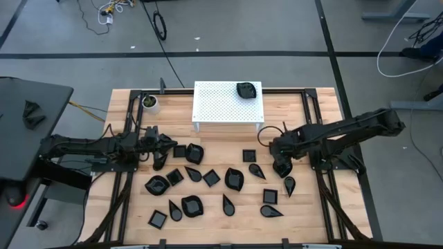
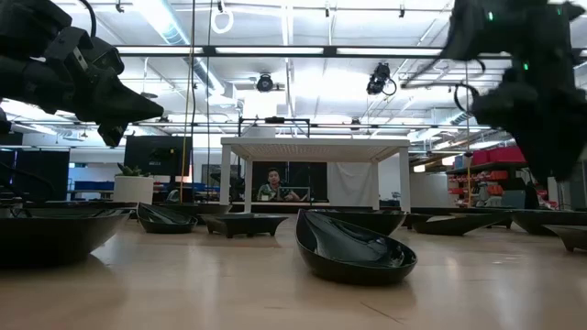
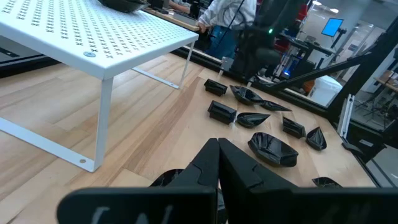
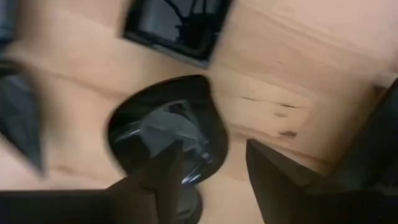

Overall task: Pick & Place Mini shaped plates
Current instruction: Stack the black leaf-shaped plate on top of the other black leaf-shaped plate on the shelf

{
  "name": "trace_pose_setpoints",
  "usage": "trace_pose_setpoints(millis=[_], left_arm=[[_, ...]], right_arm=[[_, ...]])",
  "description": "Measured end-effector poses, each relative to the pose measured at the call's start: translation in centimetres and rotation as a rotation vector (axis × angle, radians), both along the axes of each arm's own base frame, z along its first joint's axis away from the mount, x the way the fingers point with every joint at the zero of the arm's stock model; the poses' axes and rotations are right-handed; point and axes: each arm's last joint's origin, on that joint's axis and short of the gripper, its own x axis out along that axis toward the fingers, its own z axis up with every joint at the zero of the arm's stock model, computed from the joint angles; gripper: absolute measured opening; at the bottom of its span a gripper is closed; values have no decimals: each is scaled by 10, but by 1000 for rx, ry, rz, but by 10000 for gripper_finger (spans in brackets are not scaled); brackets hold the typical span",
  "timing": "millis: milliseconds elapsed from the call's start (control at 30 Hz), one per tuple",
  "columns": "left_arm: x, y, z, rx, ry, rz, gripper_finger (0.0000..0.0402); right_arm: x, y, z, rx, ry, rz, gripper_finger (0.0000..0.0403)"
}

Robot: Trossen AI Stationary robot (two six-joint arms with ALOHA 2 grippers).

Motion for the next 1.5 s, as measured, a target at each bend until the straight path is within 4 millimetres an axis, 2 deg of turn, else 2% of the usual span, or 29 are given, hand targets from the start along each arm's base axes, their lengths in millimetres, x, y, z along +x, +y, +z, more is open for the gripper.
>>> trace_pose_setpoints(millis=[200,433,567,767,867,933,1067,1233,1367,1500], left_arm=[[0,0,0,0,0,0,7],[0,0,0,0,0,0,7],[0,0,0,0,0,0,7],[0,0,0,0,0,0,7],[0,0,0,0,0,0,7],[0,0,0,0,0,0,7],[0,0,0,0,0,0,7],[0,0,0,0,0,0,7],[0,0,0,1,0,0,7],[0,0,0,2,0,0,7]], right_arm=[[-11,0,-25,34,32,-31,185],[-12,0,-43,59,-25,-28,154],[-15,0,-47,62,-18,-28,111],[-16,0,-46,63,-13,14,16],[-14,0,-28,61,17,33,11],[-12,0,-6,58,45,49,13],[-3,-3,51,38,8,94,4],[11,-18,127,-116,-208,190,3],[24,-55,173,-336,-298,267,2],[48,-121,193,-481,-282,457,1]])
